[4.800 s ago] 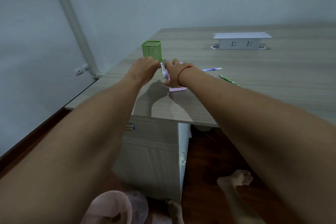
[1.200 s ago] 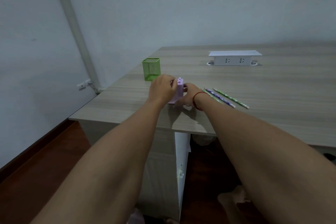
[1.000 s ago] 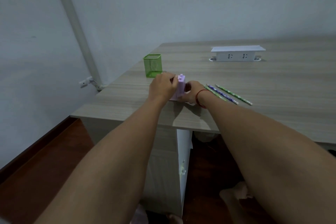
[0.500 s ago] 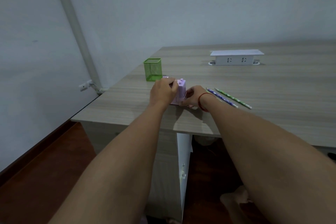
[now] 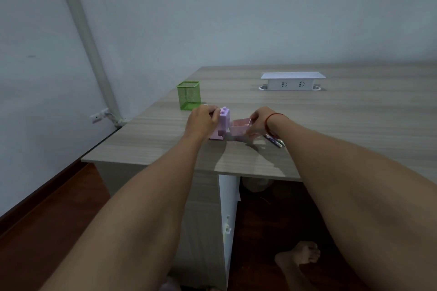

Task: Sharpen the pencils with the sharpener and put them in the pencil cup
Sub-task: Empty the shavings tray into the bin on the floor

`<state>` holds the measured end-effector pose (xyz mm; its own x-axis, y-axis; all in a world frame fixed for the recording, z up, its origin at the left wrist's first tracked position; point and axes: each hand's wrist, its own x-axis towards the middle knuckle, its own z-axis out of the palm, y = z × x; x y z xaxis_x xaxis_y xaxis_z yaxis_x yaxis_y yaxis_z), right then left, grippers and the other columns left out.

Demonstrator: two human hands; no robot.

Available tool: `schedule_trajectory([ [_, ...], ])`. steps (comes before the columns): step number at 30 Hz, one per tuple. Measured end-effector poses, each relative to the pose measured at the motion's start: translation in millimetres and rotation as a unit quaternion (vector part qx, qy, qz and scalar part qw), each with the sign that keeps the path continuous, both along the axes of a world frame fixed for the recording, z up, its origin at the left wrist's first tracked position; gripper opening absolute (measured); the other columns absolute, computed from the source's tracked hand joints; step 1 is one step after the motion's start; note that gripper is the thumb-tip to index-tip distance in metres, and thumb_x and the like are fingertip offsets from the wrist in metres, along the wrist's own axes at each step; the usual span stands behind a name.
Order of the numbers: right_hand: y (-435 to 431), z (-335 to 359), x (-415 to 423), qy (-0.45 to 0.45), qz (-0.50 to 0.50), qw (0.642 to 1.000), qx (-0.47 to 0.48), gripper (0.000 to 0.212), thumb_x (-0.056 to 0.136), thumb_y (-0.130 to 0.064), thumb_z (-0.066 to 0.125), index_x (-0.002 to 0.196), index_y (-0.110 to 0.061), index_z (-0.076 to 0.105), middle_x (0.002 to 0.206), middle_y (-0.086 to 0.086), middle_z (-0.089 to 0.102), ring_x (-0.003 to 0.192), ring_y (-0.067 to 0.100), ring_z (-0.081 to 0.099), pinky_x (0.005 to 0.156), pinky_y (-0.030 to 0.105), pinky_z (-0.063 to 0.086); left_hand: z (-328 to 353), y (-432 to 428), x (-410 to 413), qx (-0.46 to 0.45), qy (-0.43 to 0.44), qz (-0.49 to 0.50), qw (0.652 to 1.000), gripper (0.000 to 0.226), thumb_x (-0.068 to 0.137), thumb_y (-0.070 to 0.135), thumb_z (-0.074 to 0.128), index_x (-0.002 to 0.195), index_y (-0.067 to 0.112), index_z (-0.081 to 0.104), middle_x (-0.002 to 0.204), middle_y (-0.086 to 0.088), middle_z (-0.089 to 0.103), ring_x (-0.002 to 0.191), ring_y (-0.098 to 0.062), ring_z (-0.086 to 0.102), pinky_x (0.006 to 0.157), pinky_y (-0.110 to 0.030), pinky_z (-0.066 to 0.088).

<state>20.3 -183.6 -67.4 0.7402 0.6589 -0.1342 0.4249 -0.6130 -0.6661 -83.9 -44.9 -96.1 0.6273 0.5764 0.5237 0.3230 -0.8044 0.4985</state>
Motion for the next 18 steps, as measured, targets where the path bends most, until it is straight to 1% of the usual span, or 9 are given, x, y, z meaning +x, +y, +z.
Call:
schedule_trajectory([
  [4,-13.9,20.0,4.1,-0.006,0.0,0.999,0.037,0.045,0.072,-0.005,0.079,0.113,0.005,0.064,0.11,0.016,0.07,0.096,0.03,0.07,0.092,0.041,0.055,2.0,-5.2,0.4,0.012,0.005,-0.007,1.0,0.033,0.096,0.024,0.045,0.081,0.007,0.067,0.082,-0.013,0.069,0.074,-0.029,0.06,0.061,-0.032,0.039],
  [7,-20.8,33.0,-2.7,0.007,0.009,0.998,0.067,0.045,0.08,-0.003,0.073,0.121,0.005,0.059,0.12,0.014,0.064,0.091,0.026,0.066,0.088,0.032,0.055,7.8,-11.3,0.5,0.015,-0.003,-0.005,1.0,0.029,0.098,0.028,0.039,0.089,0.014,0.062,0.095,-0.011,0.067,0.087,-0.03,0.061,0.068,-0.033,0.042],
  [8,-20.7,36.1,-4.9,0.018,0.012,0.997,0.08,0.047,0.082,-0.002,0.071,0.125,0.005,0.055,0.123,0.014,0.061,0.089,0.024,0.063,0.085,0.03,0.055,11.2,-15.1,0.4,0.008,-0.008,-0.005,1.0,0.028,0.098,0.029,0.038,0.094,0.015,0.062,0.103,-0.011,0.066,0.096,-0.031,0.061,0.073,-0.034,0.044],
  [10,-22.7,42.8,-14.2,0.032,0.015,0.993,0.11,0.051,0.085,-0.002,0.068,0.132,0.004,0.049,0.129,0.015,0.056,0.09,0.024,0.06,0.083,0.03,0.055,20.4,-25.8,-2.7,-0.012,-0.014,-0.009,1.0,0.034,0.098,0.029,0.037,0.119,0.015,0.06,0.129,-0.009,0.06,0.121,-0.029,0.054,0.092,-0.035,0.044],
  [12,-22.1,50.2,-25.5,0.043,0.024,0.989,0.138,0.05,0.086,0.0,0.066,0.133,0.005,0.047,0.133,0.017,0.053,0.099,0.029,0.062,0.087,0.035,0.055,29.2,-35.7,-10.0,-0.028,-0.019,-0.022,0.999,0.043,0.097,0.03,0.039,0.134,0.013,0.051,0.141,-0.006,0.052,0.132,-0.023,0.046,0.106,-0.036,0.039],
  [13,-21.5,54.0,-32.5,0.05,0.027,0.986,0.154,0.049,0.087,0.001,0.065,0.133,0.006,0.047,0.134,0.017,0.052,0.105,0.032,0.062,0.089,0.037,0.055,32.7,-38.8,-14.1,-0.029,-0.023,-0.029,0.999,0.042,0.095,0.03,0.04,0.13,0.014,0.055,0.137,-0.007,0.055,0.129,-0.024,0.049,0.104,-0.037,0.041],
  [15,-16.8,59.1,-45.6,0.065,0.039,0.981,0.179,0.049,0.086,0.001,0.065,0.131,0.007,0.047,0.132,0.018,0.053,0.106,0.033,0.062,0.091,0.041,0.055,37.7,-43.0,-25.4,-0.029,-0.036,-0.033,0.998,0.03,0.09,0.029,0.039,0.097,0.015,0.064,0.108,-0.009,0.068,0.104,-0.029,0.062,0.083,-0.037,0.05],
  [16,-13.5,61.1,-53.2,0.068,0.049,0.979,0.186,0.049,0.085,0.001,0.066,0.131,0.007,0.048,0.129,0.018,0.054,0.1,0.032,0.061,0.091,0.043,0.055,39.8,-43.9,-32.5,-0.034,-0.05,-0.027,0.998,0.024,0.088,0.025,0.04,0.082,0.014,0.06,0.09,-0.009,0.068,0.087,-0.03,0.062,0.07,-0.034,0.048],
  [18,-5.1,61.8,-70.5,0.079,0.07,0.973,0.205,0.052,0.084,0.0,0.068,0.131,0.006,0.048,0.125,0.016,0.056,0.094,0.028,0.058,0.09,0.044,0.055,43.2,-45.9,-51.8,-0.049,-0.089,-0.004,0.995,0.022,0.089,0.017,0.043,0.072,0.01,0.055,0.067,-0.004,0.057,0.064,-0.025,0.051,0.053,-0.029,0.036],
])
